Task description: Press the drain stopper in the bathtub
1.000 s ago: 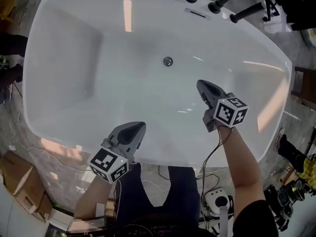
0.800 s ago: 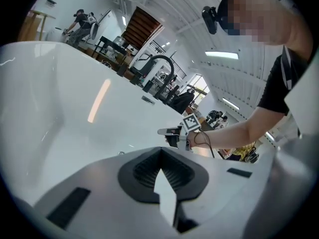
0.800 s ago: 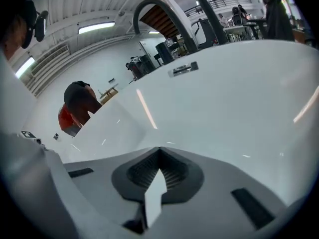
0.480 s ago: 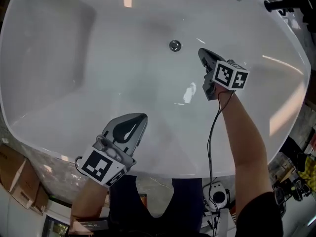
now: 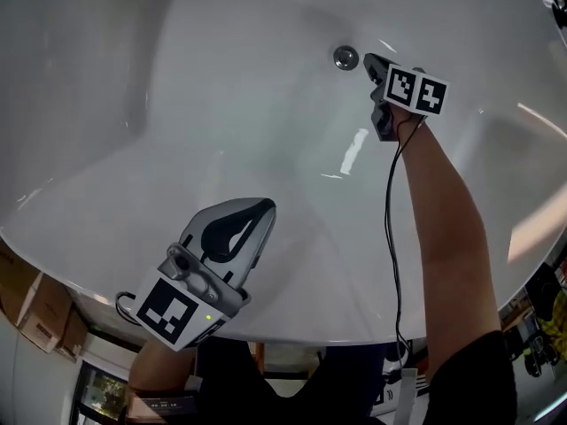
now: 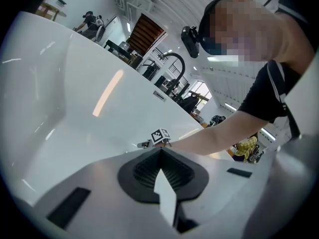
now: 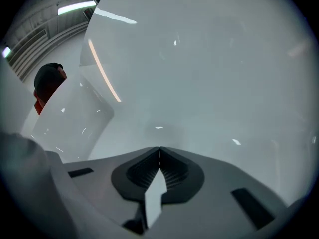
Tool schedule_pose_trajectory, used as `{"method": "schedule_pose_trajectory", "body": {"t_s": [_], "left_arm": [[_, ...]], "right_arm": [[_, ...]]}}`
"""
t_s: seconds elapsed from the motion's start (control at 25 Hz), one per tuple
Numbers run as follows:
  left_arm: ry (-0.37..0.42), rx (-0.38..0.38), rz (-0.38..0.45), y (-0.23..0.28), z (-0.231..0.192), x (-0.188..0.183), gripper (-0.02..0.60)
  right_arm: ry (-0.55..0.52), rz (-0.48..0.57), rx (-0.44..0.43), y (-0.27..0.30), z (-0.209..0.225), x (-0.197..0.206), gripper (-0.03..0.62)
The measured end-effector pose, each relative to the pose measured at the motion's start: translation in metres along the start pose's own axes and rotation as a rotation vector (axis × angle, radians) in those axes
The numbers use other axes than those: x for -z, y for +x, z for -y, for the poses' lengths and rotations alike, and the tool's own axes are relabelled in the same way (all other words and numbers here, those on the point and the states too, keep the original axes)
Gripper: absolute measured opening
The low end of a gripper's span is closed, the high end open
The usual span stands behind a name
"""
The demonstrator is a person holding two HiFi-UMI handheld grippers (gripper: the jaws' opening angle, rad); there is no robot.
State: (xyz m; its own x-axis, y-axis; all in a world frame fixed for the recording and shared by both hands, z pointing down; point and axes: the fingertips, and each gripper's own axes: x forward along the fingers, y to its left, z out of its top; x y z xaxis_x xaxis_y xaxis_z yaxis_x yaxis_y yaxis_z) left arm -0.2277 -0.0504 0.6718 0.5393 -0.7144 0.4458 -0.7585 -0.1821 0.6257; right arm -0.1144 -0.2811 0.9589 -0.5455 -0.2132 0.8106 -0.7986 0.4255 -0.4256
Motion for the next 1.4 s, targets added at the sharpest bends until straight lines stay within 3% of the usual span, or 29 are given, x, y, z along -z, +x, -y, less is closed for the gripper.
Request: {"method": "schedule_pose_trajectory", "body": {"t_s": [0.4,0.64,1.4], "left_arm": [[0.024,0.026,-0.075,0.007,0.009,0.003,0.008],[-0.003,0.051,-0.110,0.007,0.009,0.008,0.008],[-0.030,0.058,-0.153,0.006,0.008,0.016,0.008]], "right_arm": [[-0.048,-0.118,0.043,0.057,0.026,0.029,0.015],[-0.041,-0.162,0.029,0.083,0.029,0.039,0.015],[-0.041,-0.210,0.025,0.097,0.031,0.054,0.015]]}}
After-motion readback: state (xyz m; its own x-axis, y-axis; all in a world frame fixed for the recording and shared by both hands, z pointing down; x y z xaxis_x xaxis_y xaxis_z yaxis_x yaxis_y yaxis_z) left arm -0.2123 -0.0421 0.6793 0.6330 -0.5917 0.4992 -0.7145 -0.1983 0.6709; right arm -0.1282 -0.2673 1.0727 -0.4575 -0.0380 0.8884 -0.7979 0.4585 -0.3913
